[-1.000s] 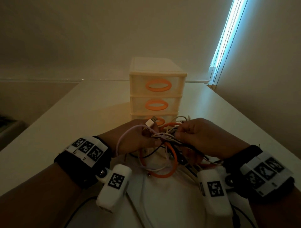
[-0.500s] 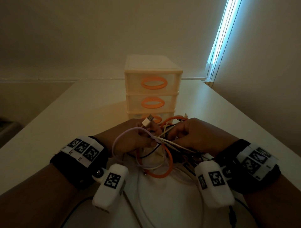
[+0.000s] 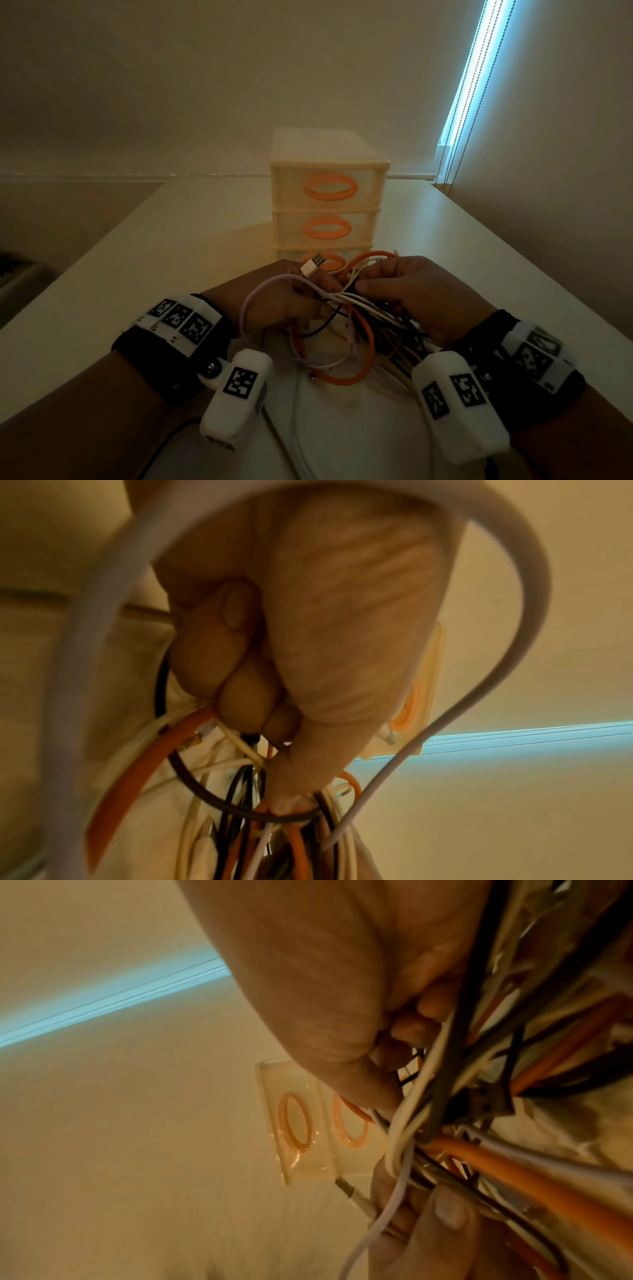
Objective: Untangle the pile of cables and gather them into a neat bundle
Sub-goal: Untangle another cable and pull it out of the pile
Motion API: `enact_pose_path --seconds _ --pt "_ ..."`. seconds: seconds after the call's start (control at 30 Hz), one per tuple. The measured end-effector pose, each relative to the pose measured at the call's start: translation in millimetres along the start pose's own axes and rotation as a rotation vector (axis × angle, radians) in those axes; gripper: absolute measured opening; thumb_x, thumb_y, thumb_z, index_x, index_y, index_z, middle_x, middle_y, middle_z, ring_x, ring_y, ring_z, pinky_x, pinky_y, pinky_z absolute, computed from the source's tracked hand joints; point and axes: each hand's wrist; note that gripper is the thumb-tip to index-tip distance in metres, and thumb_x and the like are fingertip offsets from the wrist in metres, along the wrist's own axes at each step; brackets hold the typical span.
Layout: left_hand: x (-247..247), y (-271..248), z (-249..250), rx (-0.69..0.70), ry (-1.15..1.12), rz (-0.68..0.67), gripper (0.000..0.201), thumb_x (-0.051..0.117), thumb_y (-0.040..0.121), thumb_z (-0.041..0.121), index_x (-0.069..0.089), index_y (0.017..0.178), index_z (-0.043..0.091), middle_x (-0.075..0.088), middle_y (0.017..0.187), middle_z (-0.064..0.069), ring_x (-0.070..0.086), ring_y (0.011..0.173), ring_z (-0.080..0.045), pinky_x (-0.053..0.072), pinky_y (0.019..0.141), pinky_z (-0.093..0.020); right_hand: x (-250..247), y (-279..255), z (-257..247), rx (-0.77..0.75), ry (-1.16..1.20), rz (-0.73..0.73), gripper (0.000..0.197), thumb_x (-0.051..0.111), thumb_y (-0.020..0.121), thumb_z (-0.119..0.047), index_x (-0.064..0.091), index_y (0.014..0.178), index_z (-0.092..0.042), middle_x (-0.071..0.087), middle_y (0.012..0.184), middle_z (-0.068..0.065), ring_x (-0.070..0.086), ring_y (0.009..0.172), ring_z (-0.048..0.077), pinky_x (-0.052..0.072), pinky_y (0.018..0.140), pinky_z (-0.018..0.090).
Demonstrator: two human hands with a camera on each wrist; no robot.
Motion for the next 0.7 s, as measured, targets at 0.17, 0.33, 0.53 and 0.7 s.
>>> enact_pose_path --seconds 0.17,0.33,0.53,0.7 --pt "-3 -2 6 -0.039 0.012 -0.034 0.015 0.075 0.089 0.02 0.077 0.102 0.026 0.076 0.085 0.015 0.069 0.082 0.003 0.051 0.073 -0.015 8 3 -1 -0.004 0.134 0.133 0.015 0.066 0.09 -0.008 0.078 0.081 -0.011 0.071 0.063 0.001 0.064 0.054 0.008 0.05 0.053 0.02" --pt "-6 -5 9 -0.072 0.031 -0.046 0.01 0.067 0.092 0.004 0.071 0.099 0.009 0.074 0.075 0.012 0.066 0.07 0.002 0.049 0.064 -0.014 14 6 -2 0.086 0.302 0.101 0.02 0.056 0.099 -0.006 0.075 0.093 -0.003 0.073 0.088 0.023 0.065 0.078 0.03 0.052 0.072 0.039" --pt "-5 -3 -5 -0.067 -0.026 0.02 0.021 0.087 0.071 0.047 0.081 0.088 0.037 0.077 0.083 0.003 0.07 0.08 -0.015 0.053 0.072 -0.029 5 9 4 0.141 0.511 0.085 0.012 0.059 0.097 -0.007 0.07 0.099 -0.002 0.058 0.072 0.009 0.048 0.06 0.018 0.042 0.054 0.025" --pt "-11 -6 8 -0.171 -0.056 -0.003 0.014 0.078 0.085 0.016 0.077 0.097 0.011 0.053 0.049 -0.006 0.042 0.04 -0.013 0.036 0.044 -0.02 7 12 7 0.128 0.584 0.032 0.019 0.062 0.094 -0.004 0.07 0.11 0.0 0.065 0.083 0.012 0.052 0.068 0.019 0.042 0.062 0.026"
Point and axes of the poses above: each hand's wrist, its own y-axis towards the middle knuckle, its own x-axis out of the palm, z = x × y
